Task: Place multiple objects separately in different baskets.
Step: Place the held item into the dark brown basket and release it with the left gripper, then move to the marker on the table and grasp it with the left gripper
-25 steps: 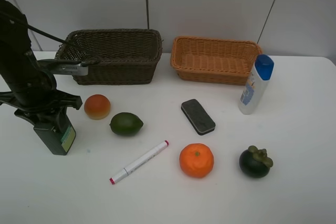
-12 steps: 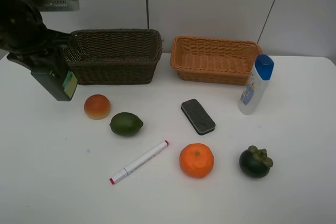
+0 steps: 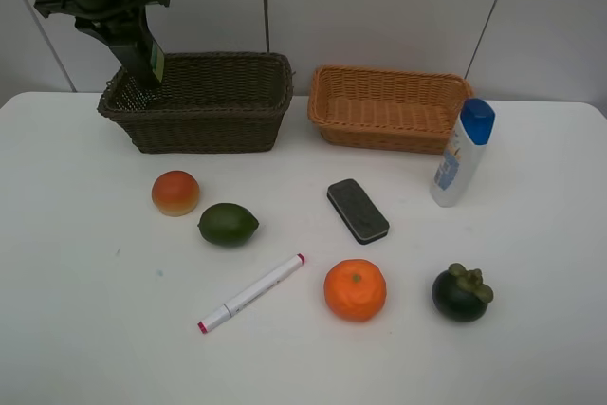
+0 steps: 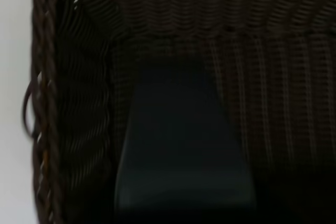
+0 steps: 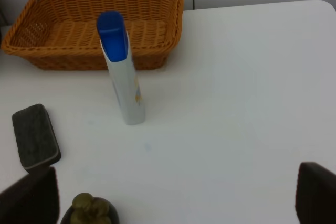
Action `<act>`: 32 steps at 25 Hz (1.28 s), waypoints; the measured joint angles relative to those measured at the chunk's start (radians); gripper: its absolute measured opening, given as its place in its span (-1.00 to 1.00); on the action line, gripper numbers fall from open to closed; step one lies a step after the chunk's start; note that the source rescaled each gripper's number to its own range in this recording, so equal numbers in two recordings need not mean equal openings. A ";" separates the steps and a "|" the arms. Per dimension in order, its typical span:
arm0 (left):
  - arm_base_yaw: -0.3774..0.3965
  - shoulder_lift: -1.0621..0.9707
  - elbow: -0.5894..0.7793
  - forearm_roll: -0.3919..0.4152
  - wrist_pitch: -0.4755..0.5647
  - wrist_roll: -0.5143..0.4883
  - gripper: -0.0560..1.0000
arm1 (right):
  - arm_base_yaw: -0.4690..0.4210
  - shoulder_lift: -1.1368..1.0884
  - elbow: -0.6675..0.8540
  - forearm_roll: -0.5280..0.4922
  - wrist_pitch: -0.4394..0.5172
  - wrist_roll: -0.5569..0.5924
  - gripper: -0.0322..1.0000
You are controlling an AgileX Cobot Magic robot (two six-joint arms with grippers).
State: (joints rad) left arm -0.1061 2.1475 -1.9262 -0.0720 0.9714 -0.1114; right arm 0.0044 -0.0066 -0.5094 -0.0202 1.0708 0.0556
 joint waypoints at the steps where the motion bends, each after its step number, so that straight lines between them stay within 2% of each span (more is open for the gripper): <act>1: 0.000 0.038 -0.029 0.000 -0.002 -0.003 -0.24 | 0.000 0.000 0.000 0.000 0.000 0.000 0.99; 6: 0.000 0.143 -0.064 0.011 -0.001 -0.009 -0.24 | 0.000 0.000 0.000 0.000 0.000 0.000 0.99; 7: 0.000 0.148 -0.064 0.019 0.002 -0.009 -0.18 | 0.000 0.000 0.000 0.000 0.000 0.000 0.99; 8: 0.000 0.148 -0.065 0.023 0.001 -0.010 -0.02 | 0.000 0.000 0.000 0.000 0.000 0.000 0.99; 10: 0.000 0.146 -0.074 0.029 -0.003 -0.012 0.49 | 0.000 0.000 0.000 0.000 0.000 0.000 0.99; 11: 0.000 0.144 -0.075 0.030 -0.003 -0.012 0.68 | 0.000 0.000 0.000 0.000 0.000 0.000 0.99; 13: 0.000 0.143 -0.078 0.030 0.010 -0.016 0.91 | 0.000 0.000 0.000 0.000 0.000 0.000 0.99; 19: 0.000 0.111 -0.128 0.016 0.129 -0.034 1.00 | 0.000 0.000 0.000 0.000 0.000 0.000 0.99; 23: -0.012 0.054 -0.215 -0.010 0.225 0.014 1.00 | 0.000 0.000 0.000 0.000 0.000 0.000 0.99; 28: -0.068 -0.008 -0.235 -0.026 0.230 0.100 1.00 | 0.000 0.000 0.000 0.000 0.000 0.000 0.99; 32: -0.146 -0.084 -0.155 -0.028 0.230 0.157 1.00 | 0.000 0.000 0.000 0.000 0.000 0.000 0.99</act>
State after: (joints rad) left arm -0.2522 2.0636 -2.0816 -0.1003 1.2011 0.0451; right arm 0.0044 -0.0066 -0.5094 -0.0202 1.0708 0.0556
